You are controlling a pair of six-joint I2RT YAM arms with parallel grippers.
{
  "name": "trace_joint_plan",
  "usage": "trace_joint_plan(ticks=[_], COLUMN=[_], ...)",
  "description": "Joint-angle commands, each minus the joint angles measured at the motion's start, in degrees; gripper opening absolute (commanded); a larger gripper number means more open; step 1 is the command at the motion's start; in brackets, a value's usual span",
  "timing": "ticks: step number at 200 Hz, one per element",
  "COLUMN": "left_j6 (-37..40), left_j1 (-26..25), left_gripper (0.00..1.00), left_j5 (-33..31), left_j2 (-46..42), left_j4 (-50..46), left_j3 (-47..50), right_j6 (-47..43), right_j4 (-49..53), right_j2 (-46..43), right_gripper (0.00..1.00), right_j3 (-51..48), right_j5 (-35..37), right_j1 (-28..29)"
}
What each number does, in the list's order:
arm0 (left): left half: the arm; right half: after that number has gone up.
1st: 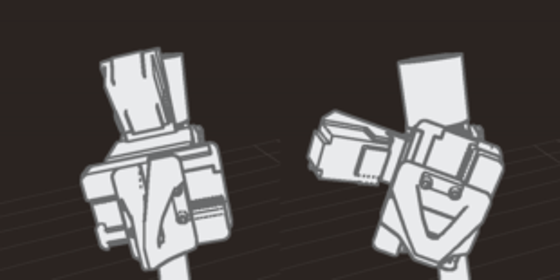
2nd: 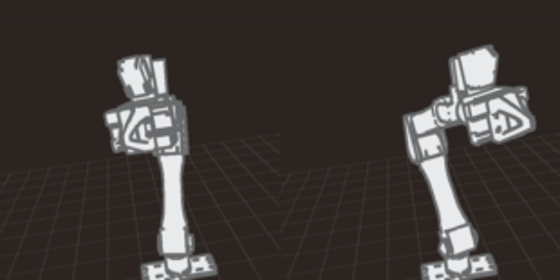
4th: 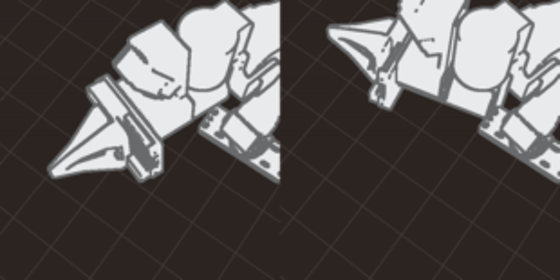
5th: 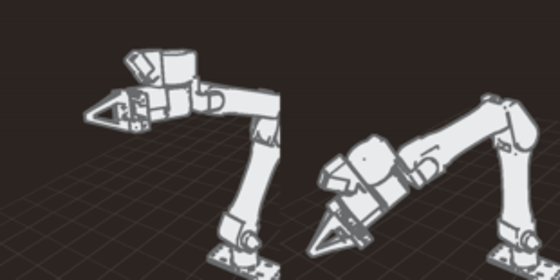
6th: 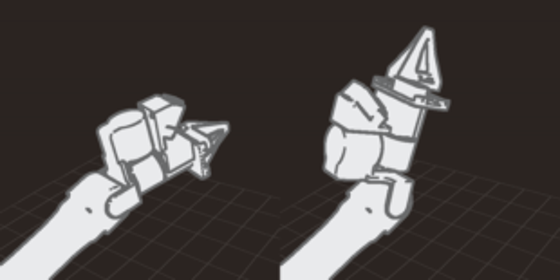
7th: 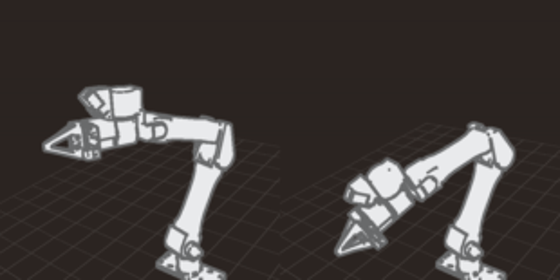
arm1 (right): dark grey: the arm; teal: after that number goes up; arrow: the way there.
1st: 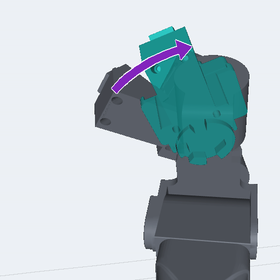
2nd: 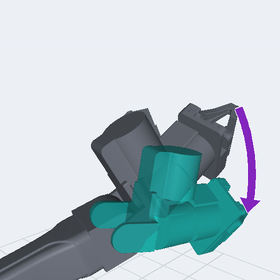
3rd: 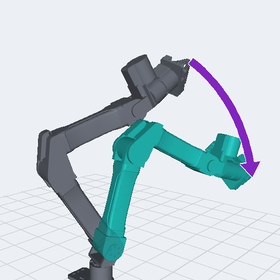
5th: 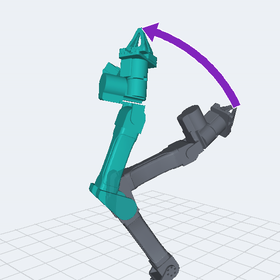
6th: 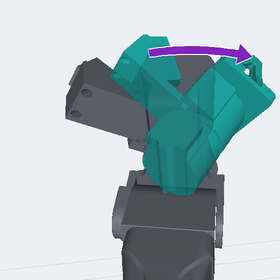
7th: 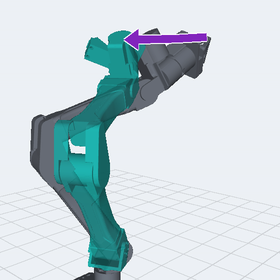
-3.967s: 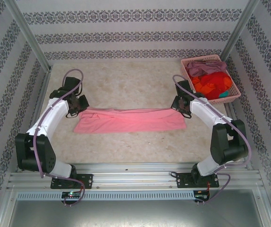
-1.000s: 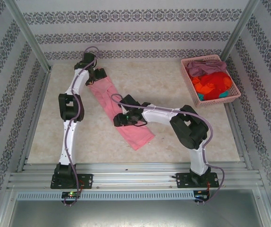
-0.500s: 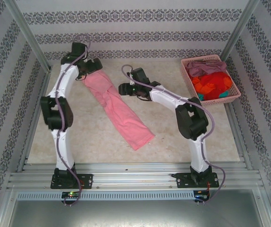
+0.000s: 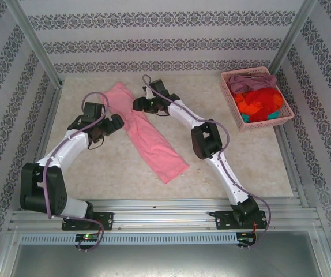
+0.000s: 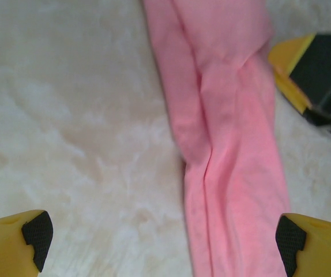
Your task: Fold and stack the t-shirts
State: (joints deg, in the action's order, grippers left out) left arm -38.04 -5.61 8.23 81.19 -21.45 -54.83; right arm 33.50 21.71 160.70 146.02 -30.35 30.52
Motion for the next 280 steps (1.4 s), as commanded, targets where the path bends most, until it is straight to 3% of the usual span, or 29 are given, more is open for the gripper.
trace_joint_plan(ticks=[1,16,44,69,147,280], left_j6=[-1.78,-1.26,-0.72,-0.63,-0.54,0.52], left_j1=[-0.27,-0.28,-0.26,-0.28,-2.01,-7.25], left_gripper=[1.0,1.0,1.0,1.0,1.0,1.0], left_j5=[-2.01,-2.23,-2.42,-1.69,0.36,5.68], left_j2=[-2.31,-2.69,-2.83,-2.06,1.64,13.12], left_j4=[3.26,2.64,3.23,3.87,5.07,7.31], left_j3=[1.56,2.04,2.23,1.59,-0.36,-6.99], right_j6=[4.77,5.33,5.08,1.86,1.65,7.4], right_j4=[1.23,0.54,0.7,2.72,-0.96,-23.37], right_j2=[3.32,4.09,3.92,2.41,-5.7,-33.24], right_gripper=[0.54,0.51,0.24,0.0,0.0,0.0], right_j3=[4.88,5.13,5.12,5.06,-4.45,-55.01], right_j5=[-6.72,-6.91,-6.63,-2.19,8.32,18.96], right_j1=[0.01,-0.03,-0.46,-0.98,-6.73,-16.85])
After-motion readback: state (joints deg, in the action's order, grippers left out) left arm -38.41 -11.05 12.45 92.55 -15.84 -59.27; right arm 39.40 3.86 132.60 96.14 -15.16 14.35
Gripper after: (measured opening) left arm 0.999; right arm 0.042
